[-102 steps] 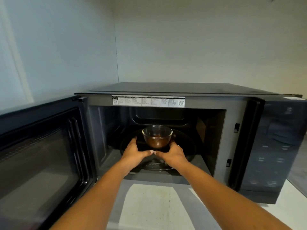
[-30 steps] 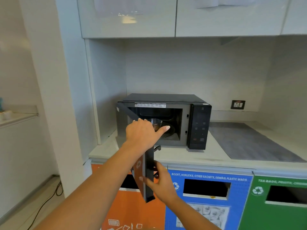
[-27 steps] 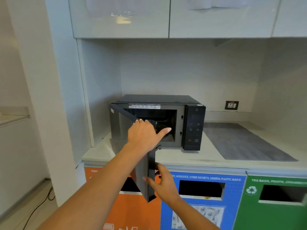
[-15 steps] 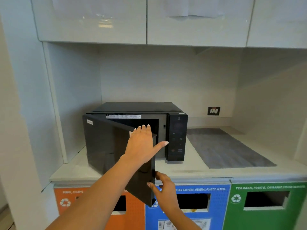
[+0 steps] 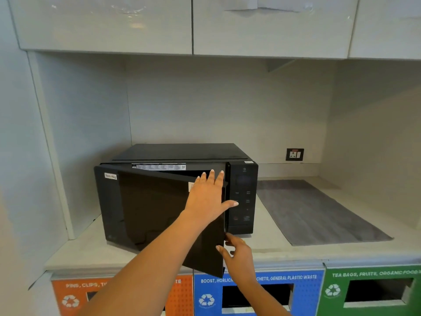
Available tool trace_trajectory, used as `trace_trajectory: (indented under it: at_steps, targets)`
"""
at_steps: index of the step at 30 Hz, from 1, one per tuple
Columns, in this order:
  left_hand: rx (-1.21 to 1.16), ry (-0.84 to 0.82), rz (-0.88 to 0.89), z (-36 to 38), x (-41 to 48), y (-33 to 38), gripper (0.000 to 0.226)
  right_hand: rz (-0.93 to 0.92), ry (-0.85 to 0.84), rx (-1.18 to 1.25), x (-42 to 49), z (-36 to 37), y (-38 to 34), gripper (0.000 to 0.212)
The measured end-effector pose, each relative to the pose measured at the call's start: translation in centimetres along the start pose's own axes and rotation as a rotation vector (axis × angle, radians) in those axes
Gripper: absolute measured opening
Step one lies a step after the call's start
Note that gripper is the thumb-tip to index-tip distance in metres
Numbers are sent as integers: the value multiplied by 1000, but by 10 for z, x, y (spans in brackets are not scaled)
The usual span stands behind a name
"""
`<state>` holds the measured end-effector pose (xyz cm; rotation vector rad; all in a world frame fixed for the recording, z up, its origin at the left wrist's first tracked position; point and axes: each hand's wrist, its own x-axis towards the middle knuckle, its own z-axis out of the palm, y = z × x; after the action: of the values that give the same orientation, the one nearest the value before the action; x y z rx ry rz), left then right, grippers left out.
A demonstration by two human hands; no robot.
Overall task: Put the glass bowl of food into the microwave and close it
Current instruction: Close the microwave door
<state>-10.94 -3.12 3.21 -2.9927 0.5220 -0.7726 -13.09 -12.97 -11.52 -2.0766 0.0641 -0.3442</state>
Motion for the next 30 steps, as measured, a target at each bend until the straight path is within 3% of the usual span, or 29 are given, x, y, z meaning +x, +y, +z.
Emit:
trace_trajectory:
  at_steps: [7,16,30]
  targets:
    - [-50,3,36,14,30,-3,87,-3,37,-67,36,2,10,58]
    - [-44,56,31,40,63,-6,91,-34,186,-145,79,-1,25,102]
    - [-77,8,-2,56,99,-10,96,60,282,-161,119,5,33,127]
